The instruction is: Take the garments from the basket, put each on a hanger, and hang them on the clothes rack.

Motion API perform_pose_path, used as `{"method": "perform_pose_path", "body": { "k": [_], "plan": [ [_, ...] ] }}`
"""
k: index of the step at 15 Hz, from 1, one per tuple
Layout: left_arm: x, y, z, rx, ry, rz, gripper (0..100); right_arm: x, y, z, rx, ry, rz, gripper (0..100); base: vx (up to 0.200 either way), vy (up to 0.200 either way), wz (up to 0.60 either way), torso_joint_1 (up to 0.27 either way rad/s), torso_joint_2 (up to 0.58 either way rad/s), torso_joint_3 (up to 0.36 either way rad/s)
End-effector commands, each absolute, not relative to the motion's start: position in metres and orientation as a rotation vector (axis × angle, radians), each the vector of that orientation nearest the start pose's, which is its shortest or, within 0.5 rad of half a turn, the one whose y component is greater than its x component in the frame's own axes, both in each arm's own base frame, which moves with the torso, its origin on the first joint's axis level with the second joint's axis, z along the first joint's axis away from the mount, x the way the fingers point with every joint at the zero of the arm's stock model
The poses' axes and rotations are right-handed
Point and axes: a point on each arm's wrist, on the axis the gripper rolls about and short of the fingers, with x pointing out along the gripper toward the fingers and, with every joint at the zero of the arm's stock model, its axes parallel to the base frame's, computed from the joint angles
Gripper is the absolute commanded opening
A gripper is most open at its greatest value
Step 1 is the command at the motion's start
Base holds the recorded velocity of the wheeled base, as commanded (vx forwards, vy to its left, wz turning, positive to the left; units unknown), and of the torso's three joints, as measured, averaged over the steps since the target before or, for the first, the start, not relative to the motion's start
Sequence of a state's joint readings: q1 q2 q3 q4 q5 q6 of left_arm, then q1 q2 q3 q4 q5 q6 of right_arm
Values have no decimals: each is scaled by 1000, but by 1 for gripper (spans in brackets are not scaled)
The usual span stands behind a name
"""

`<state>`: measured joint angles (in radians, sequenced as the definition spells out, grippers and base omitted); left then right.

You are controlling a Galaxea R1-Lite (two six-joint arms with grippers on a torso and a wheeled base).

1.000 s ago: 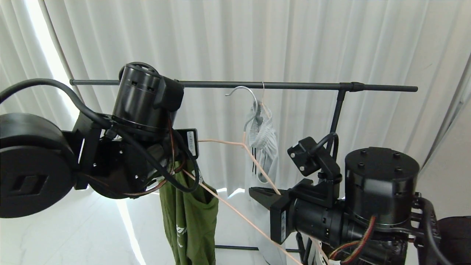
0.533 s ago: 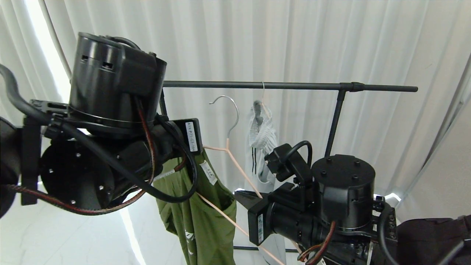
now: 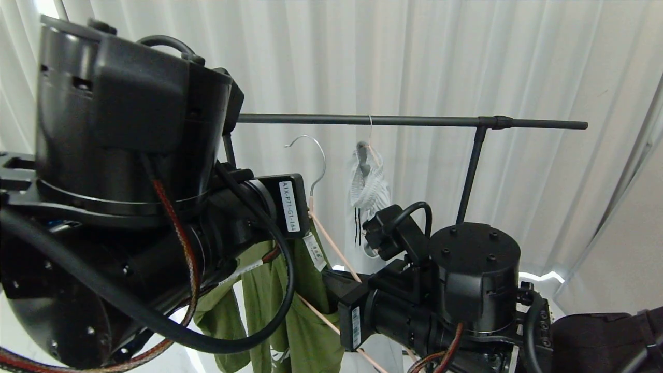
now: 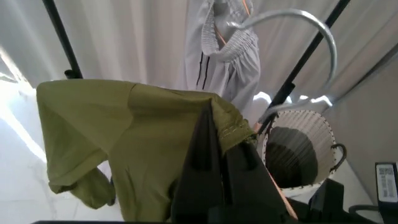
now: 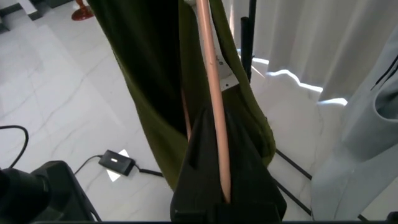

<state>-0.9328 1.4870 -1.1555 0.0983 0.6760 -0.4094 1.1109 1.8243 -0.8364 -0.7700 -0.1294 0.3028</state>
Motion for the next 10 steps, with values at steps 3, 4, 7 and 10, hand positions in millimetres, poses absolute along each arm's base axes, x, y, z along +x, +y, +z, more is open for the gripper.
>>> {"method": "perform_pose_path", "body": {
  "k": [3, 4, 7, 10],
  "plan": [
    [154, -189, 280, -110, 327, -208, 0, 147, 290, 182, 173, 279, 928, 0, 0, 0, 0, 0, 0, 0],
    [148, -189, 279, -105, 330, -228, 0, 147, 288, 186, 184, 259, 932, 0, 0, 0, 0, 0, 0, 0],
    [141, -180, 267, -75, 353, -223, 0, 147, 284, 197, 185, 187, 939, 0, 0, 0, 0, 0, 0, 0],
    [139, -178, 263, -59, 361, -224, 0, 145, 281, 203, 169, 151, 944, 0, 0, 0, 0, 0, 0, 0]
  ]
}}
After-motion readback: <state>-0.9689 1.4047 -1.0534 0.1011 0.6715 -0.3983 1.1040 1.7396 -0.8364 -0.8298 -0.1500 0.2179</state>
